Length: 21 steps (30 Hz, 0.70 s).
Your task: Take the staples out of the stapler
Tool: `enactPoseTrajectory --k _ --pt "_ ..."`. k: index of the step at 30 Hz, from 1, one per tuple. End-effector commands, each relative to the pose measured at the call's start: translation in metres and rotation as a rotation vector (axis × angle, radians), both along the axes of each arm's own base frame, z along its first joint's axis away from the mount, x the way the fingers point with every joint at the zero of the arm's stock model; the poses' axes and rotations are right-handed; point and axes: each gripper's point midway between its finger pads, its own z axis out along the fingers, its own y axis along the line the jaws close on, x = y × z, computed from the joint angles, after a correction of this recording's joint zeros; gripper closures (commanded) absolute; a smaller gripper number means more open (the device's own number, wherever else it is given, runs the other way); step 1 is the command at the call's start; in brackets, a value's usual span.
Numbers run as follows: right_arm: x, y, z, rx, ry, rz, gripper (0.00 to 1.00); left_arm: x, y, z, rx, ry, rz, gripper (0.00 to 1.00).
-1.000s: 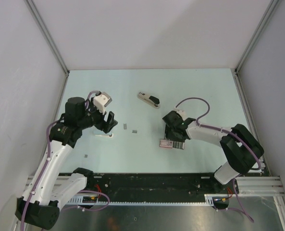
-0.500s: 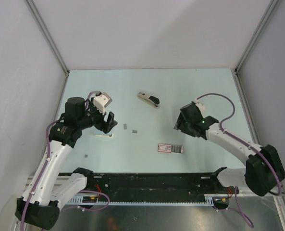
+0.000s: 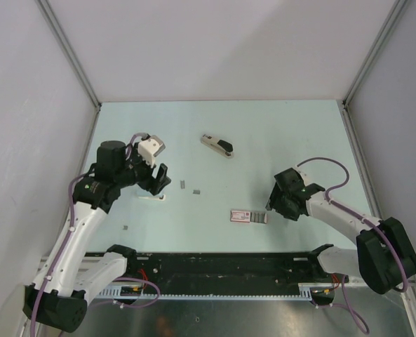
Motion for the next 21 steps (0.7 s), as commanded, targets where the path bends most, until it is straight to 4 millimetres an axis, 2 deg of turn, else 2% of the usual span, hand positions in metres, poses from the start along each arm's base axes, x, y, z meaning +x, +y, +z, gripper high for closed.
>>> enactPoseTrajectory --k 1,12,21 --pt "0.003 0.011 -0.001 0.058 -0.01 0.0 0.31 0.003 0.003 0.019 0.009 -0.062 -0.001 0.19" --pt "0.004 0.027 -0.014 0.09 0.02 -0.008 0.32 -0.001 0.008 0.013 0.034 -0.061 0.004 0.19" --pt "-0.014 0.057 -0.018 0.119 0.047 0.023 0.33 -0.003 0.011 0.008 0.046 -0.055 0.013 0.19"
